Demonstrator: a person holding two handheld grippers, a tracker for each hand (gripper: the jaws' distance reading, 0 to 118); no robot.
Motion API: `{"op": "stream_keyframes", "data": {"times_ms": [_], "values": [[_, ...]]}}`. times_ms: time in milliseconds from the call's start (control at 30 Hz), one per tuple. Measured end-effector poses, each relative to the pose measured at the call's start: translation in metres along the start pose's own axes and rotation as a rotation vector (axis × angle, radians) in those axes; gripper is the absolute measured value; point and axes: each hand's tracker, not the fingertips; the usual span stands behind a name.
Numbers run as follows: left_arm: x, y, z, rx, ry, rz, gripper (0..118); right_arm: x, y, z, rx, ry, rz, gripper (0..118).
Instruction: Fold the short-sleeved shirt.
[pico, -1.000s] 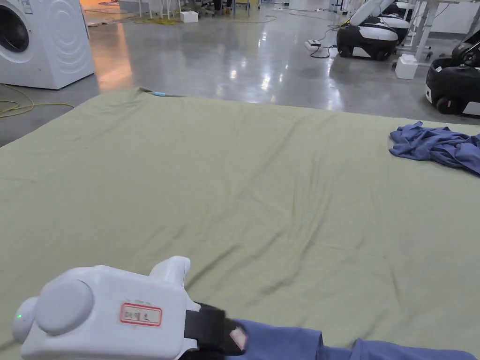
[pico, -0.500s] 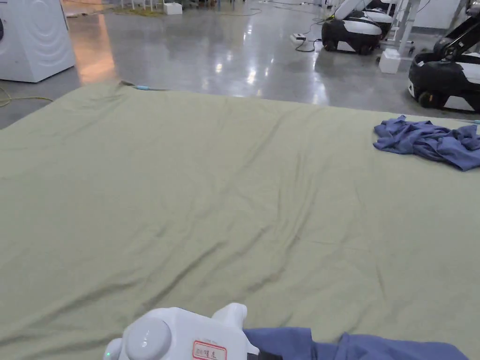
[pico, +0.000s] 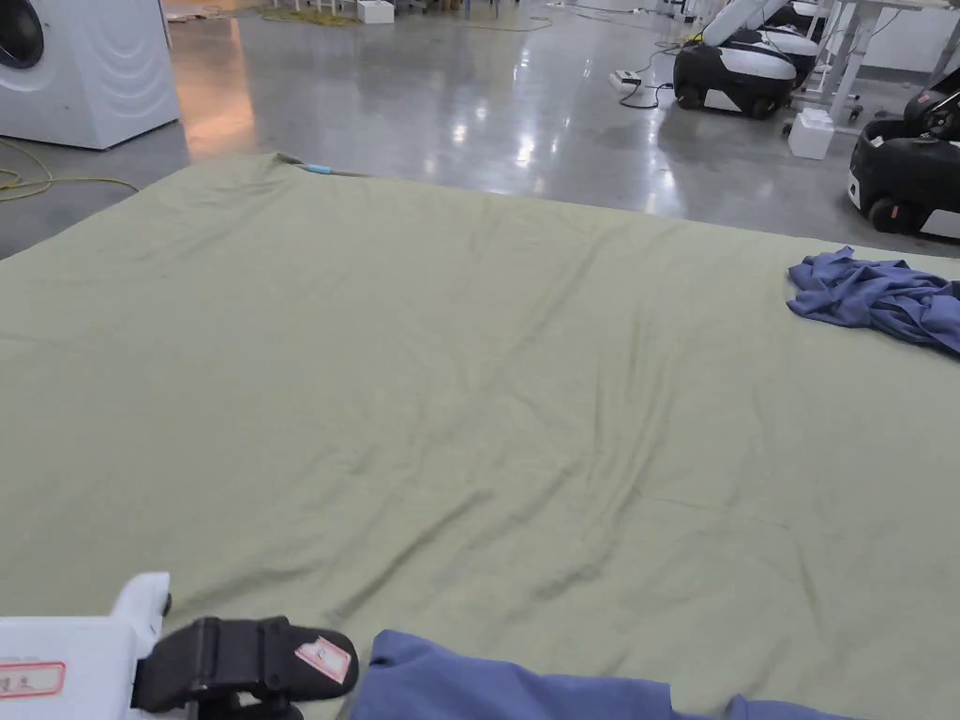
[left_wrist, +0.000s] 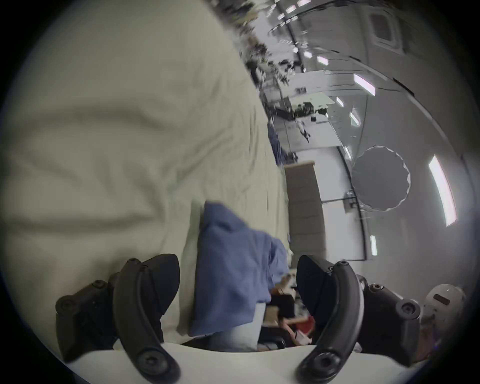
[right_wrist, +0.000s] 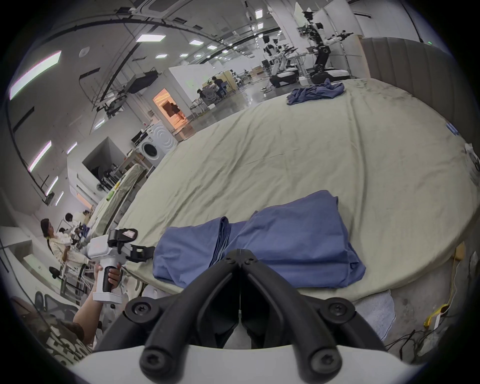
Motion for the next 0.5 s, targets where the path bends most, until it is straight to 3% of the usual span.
{"op": "stream_keyframes", "data": {"times_ms": [67, 167, 233, 267, 300, 333, 367, 400, 500], "values": [[-0.002, -0.012, -0.03, -0.09, 0.06, -0.039, 103, -0.007, 0.001, -0.002, -0.009, 0.002, 0.018, 2], [0.01, -0.013, -0.052, -0.082, -0.074, -0.21, 103, -0.014, 0.003, -0.005, -0.019, 0.014, 0.031, 2], [0.018, -0.013, -0.081, -0.161, 0.003, -0.203, 101, -0.017, 0.005, -0.007, -0.022, 0.014, 0.039, 2], [0.023, -0.013, -0.094, -0.149, 0.039, -0.202, 93, -0.017, 0.005, -0.008, -0.02, 0.016, 0.044, 2], [0.025, -0.012, -0.102, -0.117, 0.117, -0.178, 61, -0.018, 0.004, -0.008, -0.018, 0.016, 0.046, 2], [0.024, -0.009, -0.109, -0.101, 0.199, -0.1, 21, -0.017, 0.004, -0.007, -0.016, 0.016, 0.043, 2], [0.02, -0.006, -0.114, -0.116, 0.213, 0.026, 16, -0.016, 0.004, -0.008, -0.016, 0.019, 0.037, 2], [0.017, -0.004, -0.108, -0.105, 0.128, 0.074, 16, -0.016, 0.004, -0.007, -0.017, 0.022, 0.033, 2], [0.029, -0.012, -0.084, -0.088, 0.11, -0.043, 16, -0.013, 0.002, -0.003, -0.014, 0.004, 0.032, 2]]}}
